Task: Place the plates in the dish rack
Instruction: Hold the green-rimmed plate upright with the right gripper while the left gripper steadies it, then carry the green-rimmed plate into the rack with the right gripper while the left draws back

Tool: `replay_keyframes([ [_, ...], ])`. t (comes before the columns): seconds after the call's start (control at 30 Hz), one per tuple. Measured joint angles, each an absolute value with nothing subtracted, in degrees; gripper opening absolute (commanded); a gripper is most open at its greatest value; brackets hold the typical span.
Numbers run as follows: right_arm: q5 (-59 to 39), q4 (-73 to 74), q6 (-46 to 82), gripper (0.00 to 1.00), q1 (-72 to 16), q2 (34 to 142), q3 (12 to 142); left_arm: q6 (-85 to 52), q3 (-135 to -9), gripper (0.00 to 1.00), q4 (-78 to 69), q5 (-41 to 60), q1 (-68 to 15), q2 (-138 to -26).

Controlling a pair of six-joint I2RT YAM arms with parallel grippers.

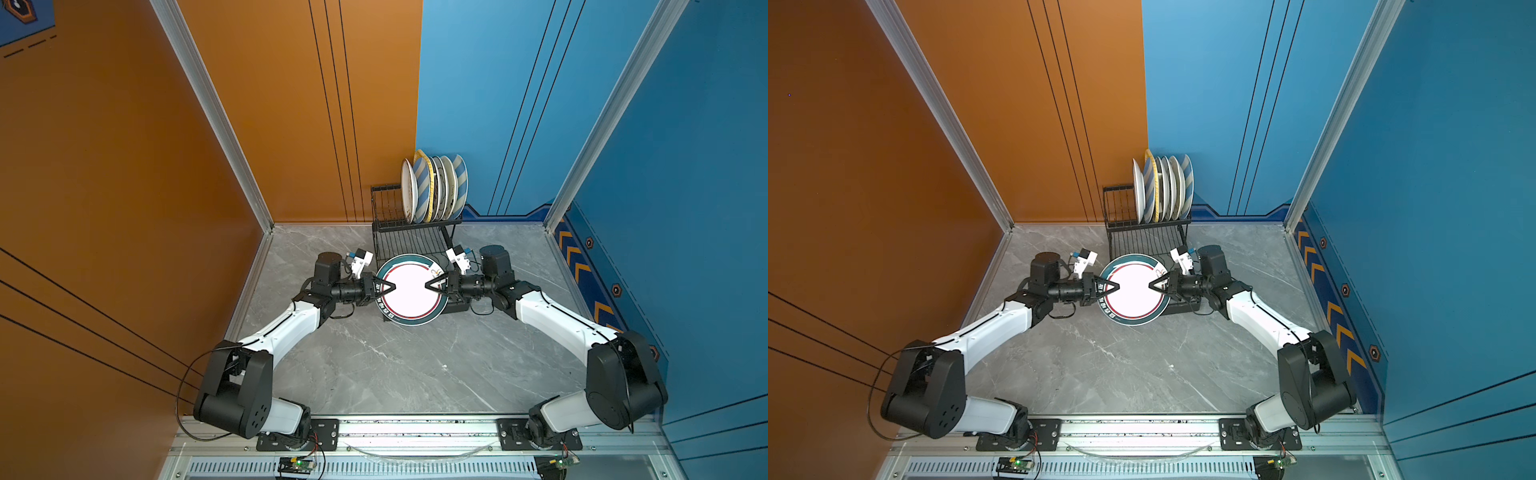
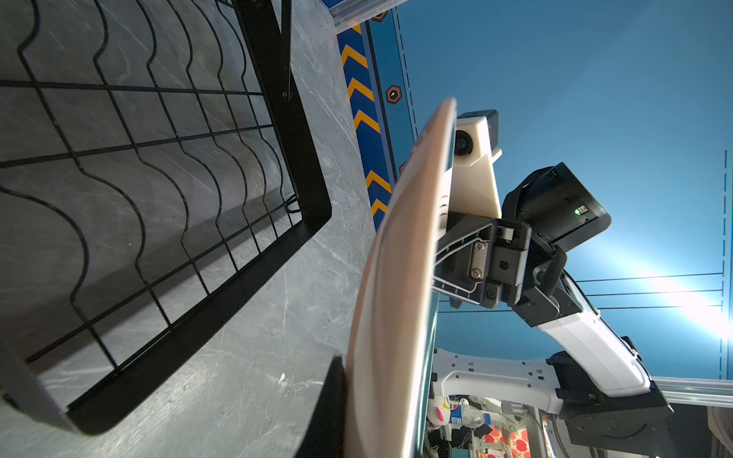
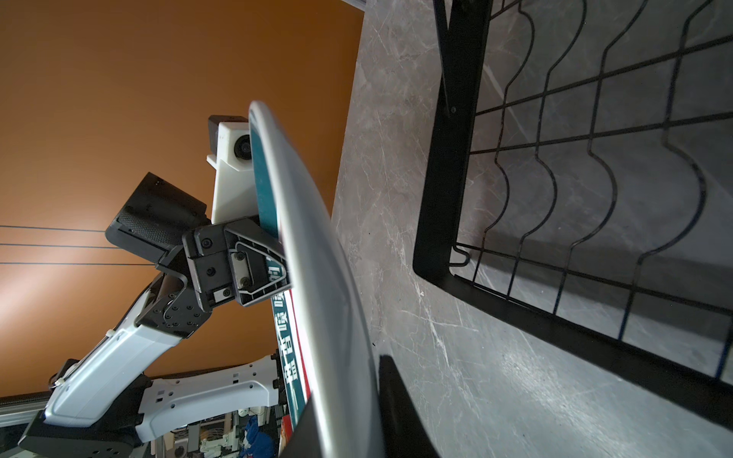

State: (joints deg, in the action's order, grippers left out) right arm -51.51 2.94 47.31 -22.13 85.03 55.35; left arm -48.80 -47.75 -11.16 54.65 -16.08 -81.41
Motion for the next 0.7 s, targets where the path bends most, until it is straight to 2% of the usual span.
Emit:
replay_keyframes([
  [0.1,-52.1,4.2,47.1,0.02,-22.0,85.8,55.6,-49.4,-47.7,0.01,-11.2,55.0,-15.6,-81.6],
  [0.17,-52.3,4.8,47.1,0.0,-22.0,86.1,55.8,-49.6,-47.7,0.13,-11.3,55.2,-15.2,-81.6],
  [0.2,-52.3,4.9,47.1,0.0,-22.0,86.2,55.9,-49.5,-47.7,0.22,-11.4,55.2,-15.1,-81.6],
  [0.27,-52.4,4.8,47.1,0.0,-22.0,86.3,56.3,-49.3,-47.7,0.32,-11.4,55.4,-14.9,-81.6],
  [0.3,-52.3,4.4,46.7,0.0,-22.2,86.3,56.9,-49.2,-47.7,0.41,-11.3,55.5,-14.6,-81.7],
  [0.43,-50.5,-0.8,43.2,0.0,-22.5,86.3,61.1,-48.8,-47.7,0.59,-11.0,55.6,-12.9,-81.7],
  [0.7,-37.2,-17.7,35.5,0.0,-24.6,83.1,70.3,-43.9,-47.7,0.77,-4.2,54.0,-9.1,-80.1],
])
